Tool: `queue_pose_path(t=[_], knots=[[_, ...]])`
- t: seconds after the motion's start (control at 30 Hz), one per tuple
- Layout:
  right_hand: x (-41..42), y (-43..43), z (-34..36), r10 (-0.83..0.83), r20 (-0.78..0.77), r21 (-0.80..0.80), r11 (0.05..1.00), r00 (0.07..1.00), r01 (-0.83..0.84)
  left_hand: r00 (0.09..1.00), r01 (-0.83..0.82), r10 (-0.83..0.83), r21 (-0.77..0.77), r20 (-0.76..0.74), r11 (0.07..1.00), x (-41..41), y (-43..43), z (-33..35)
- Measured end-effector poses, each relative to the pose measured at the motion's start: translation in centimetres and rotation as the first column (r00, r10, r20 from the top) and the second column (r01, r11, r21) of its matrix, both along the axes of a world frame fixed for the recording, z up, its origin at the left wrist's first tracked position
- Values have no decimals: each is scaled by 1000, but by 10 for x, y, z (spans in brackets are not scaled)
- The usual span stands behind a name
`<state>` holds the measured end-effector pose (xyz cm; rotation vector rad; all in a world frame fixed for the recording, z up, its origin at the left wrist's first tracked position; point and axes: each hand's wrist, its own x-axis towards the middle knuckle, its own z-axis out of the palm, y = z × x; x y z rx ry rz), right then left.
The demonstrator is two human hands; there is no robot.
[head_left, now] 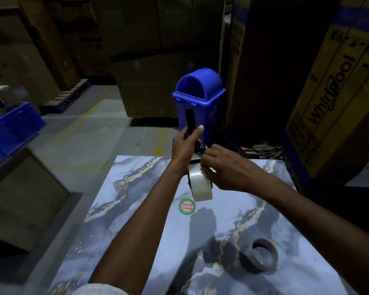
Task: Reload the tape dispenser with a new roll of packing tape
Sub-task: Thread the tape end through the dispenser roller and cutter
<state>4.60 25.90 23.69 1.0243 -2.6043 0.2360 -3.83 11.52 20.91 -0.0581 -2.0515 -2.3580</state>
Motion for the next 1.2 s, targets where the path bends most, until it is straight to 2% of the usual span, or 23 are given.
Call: queue_pose_path(t=[0.13, 0.23, 0.3, 0.5, 0.63, 0.73, 0.83, 1.03, 1.2], knots=[[3, -3, -14, -43, 153, -139, 988, 987, 64, 996, 70, -76, 137, 37, 988, 7, -4, -4], [4, -9, -28, -102, 206, -206, 968, 973, 145, 996, 67, -77, 179, 49, 981, 10, -8, -12], [7, -11, -35, -125, 189, -240, 956, 974, 170, 997, 44, -53, 177, 49, 983, 12, -9, -18], [5, -14, -32, -50, 83, -166, 984, 995, 64, 997, 28, -40, 178, 64, 984, 13, -12, -17], [-1, -17, -23, 7, 83, -45, 999, 997, -4, 997, 39, -50, 167, 58, 985, 15, -9, -13], [-1, -21, -22, 26, 9, -4, 1000, 1000, -26, 997, 46, -56, 166, 54, 985, 15, -9, -11], [1, -22, -29, -54, -8, -85, 995, 998, 54, 997, 45, -57, 176, 60, 983, 16, -10, -13], [7, -32, -34, -199, 153, -270, 934, 968, 235, 997, 46, -61, 251, 56, 967, 20, -17, -27], [15, -41, -41, -373, 337, -420, 762, 864, 493, 999, 42, -48, 284, 12, 958, 27, -21, -31]])
